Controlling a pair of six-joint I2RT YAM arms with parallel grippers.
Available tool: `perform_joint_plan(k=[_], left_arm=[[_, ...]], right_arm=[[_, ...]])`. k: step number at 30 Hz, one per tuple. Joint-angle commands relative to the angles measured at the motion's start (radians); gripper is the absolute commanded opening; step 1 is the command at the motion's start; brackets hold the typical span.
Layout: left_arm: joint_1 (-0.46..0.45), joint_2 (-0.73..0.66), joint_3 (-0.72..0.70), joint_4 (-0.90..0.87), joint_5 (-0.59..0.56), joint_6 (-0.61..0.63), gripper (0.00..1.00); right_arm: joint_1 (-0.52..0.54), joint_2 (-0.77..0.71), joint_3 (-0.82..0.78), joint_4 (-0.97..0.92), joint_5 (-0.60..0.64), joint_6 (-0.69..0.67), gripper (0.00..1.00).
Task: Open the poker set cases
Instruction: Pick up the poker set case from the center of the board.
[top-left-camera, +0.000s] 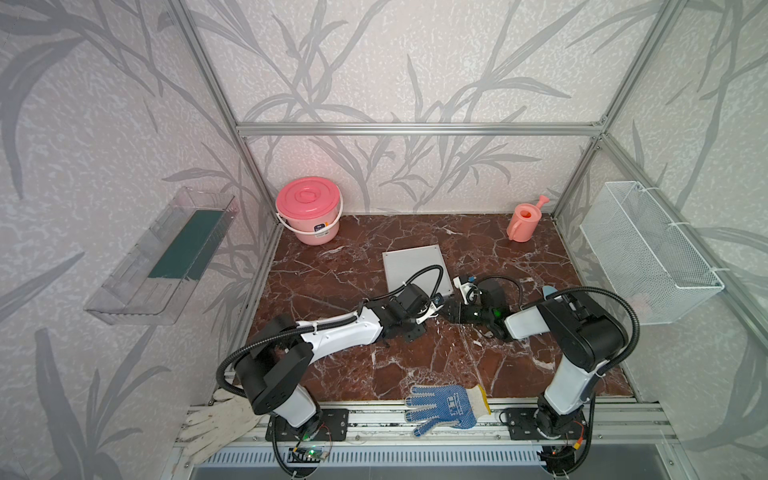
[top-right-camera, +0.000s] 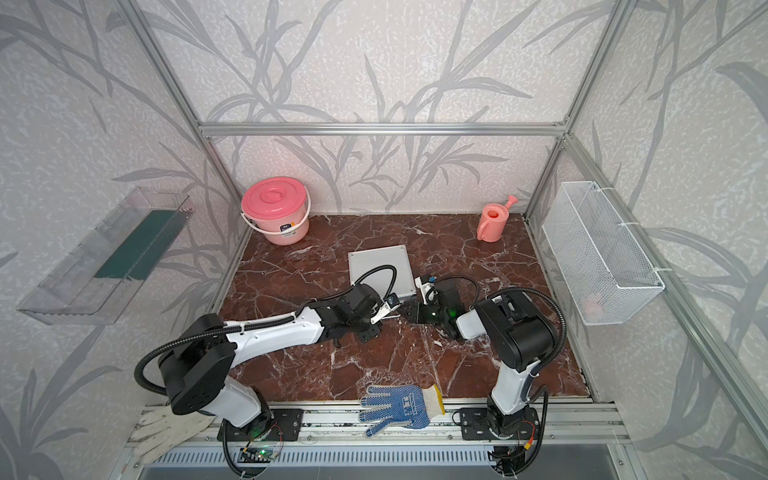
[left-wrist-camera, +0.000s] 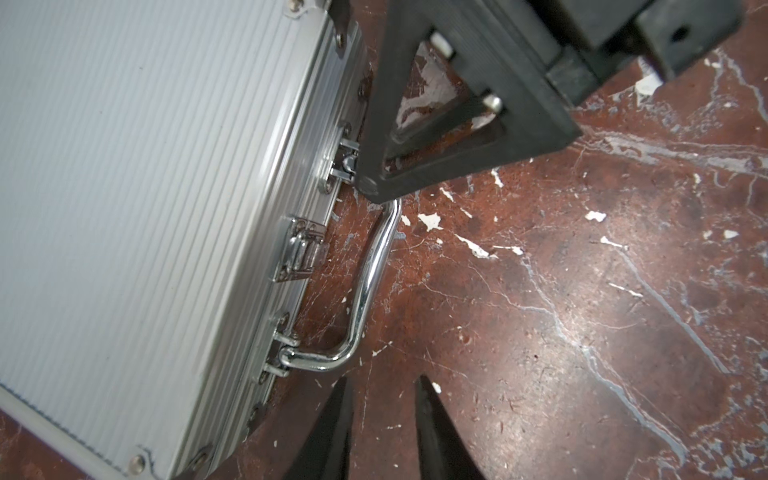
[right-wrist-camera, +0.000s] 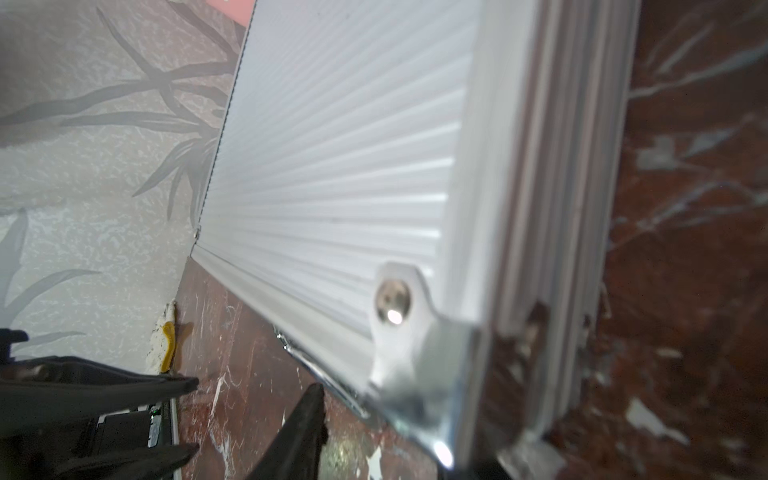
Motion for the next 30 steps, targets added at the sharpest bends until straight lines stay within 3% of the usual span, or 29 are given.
perform_joint_plan(k=[1,6,14,23,30], left_arm=[[0.002,0.031,-0.008,0.03,-0.003,0.002,0.29],[0.011,0.065,-0.009,0.062,0.012,-0.015,0.28],[0.03,0.085,-0.006,0.076,0.038,-0.032,0.28],[0.043,0.082,0.001,0.054,0.037,-0.019,0.28],[0.068,0.091,0.025,0.038,0.044,0.01,0.28]], right_arm=[[0.008,0.044,0.002,0.059,0.023,-0.009,0.45],[0.014,0.09,-0.008,0.107,0.025,0.009,0.45],[0.018,0.241,-0.041,0.483,-0.067,0.257,0.41],[0.016,0.268,-0.047,0.615,-0.138,0.356,0.32],[0.015,0.29,-0.042,0.599,-0.16,0.347,0.33]])
